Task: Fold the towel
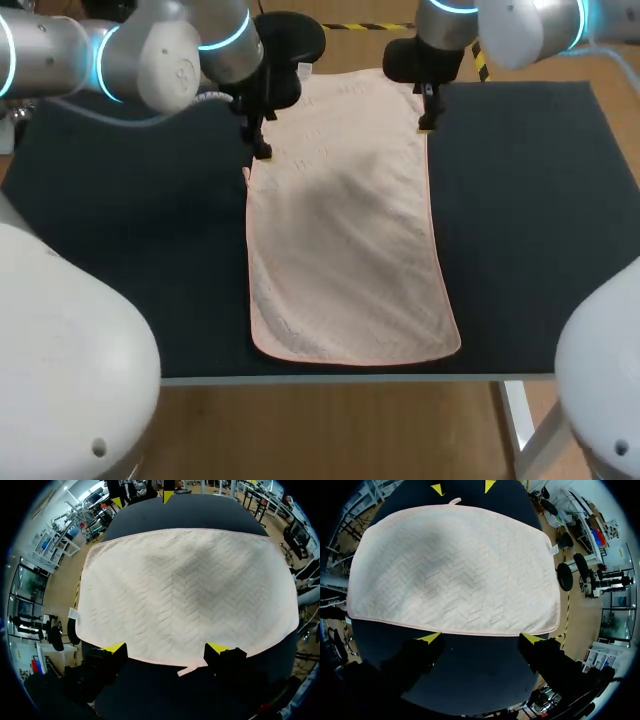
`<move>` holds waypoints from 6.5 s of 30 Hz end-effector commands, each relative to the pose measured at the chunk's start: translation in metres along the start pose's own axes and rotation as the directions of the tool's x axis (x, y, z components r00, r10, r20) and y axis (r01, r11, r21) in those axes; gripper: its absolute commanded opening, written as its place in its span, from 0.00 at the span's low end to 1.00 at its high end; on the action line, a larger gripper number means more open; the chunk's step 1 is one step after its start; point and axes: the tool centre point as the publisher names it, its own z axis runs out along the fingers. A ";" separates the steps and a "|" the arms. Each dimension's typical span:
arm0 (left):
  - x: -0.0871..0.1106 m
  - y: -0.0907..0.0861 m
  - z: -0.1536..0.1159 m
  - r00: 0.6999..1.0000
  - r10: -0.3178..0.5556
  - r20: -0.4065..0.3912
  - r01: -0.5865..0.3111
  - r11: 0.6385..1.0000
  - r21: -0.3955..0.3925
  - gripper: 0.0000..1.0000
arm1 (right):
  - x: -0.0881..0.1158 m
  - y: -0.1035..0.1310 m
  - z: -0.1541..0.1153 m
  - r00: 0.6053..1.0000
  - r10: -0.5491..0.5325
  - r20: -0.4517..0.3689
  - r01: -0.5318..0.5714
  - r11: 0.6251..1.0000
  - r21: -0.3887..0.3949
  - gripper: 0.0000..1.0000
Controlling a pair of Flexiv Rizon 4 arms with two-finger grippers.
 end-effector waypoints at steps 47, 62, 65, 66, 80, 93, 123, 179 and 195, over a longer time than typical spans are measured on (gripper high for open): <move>0.033 -0.005 0.087 0.991 -0.060 -0.116 0.051 0.995 -0.082 1.00 | 0.068 -0.007 0.106 0.983 0.080 -0.163 -0.075 0.997 0.033 1.00; 0.034 -0.007 0.089 0.992 -0.040 -0.121 0.033 0.997 -0.063 0.00 | 0.072 -0.014 0.111 0.981 0.061 -0.184 -0.057 0.998 0.026 0.00; 0.035 -0.007 0.088 0.992 -0.039 -0.120 0.032 0.998 -0.060 0.00 | 0.073 -0.016 0.107 0.981 0.059 -0.186 -0.054 0.998 0.029 0.00; 0.035 -0.007 0.086 0.992 -0.038 -0.117 0.031 0.998 -0.059 0.00 | 0.074 -0.017 0.106 0.981 0.058 -0.186 -0.054 0.998 0.029 0.00; 0.028 -0.010 0.058 0.998 -0.029 -0.058 0.027 0.999 -0.043 0.00 | 0.076 -0.014 0.073 0.987 0.053 -0.153 -0.052 0.999 0.013 0.00; -0.001 -0.020 -0.016 0.998 -0.002 0.057 0.004 1.000 -0.025 0.00 | 0.044 -0.019 0.006 0.999 0.022 -0.044 -0.022 1.000 0.019 0.00; -0.176 -0.067 -0.276 0.771 0.017 0.637 0.049 0.995 -0.086 0.00 | -0.162 0.006 -0.255 0.852 -0.147 0.502 0.174 0.985 -0.008 0.00; 0.076 -0.035 -0.107 0.984 -0.171 0.051 0.178 0.964 -0.196 0.00 | 0.057 0.010 -0.057 0.983 -0.180 -0.034 0.177 0.981 -0.080 0.00; 0.044 -0.016 -0.021 0.975 -0.204 -0.087 0.170 0.940 -0.296 0.00 | 0.048 0.003 0.018 0.991 -0.073 -0.114 0.077 0.997 0.028 0.00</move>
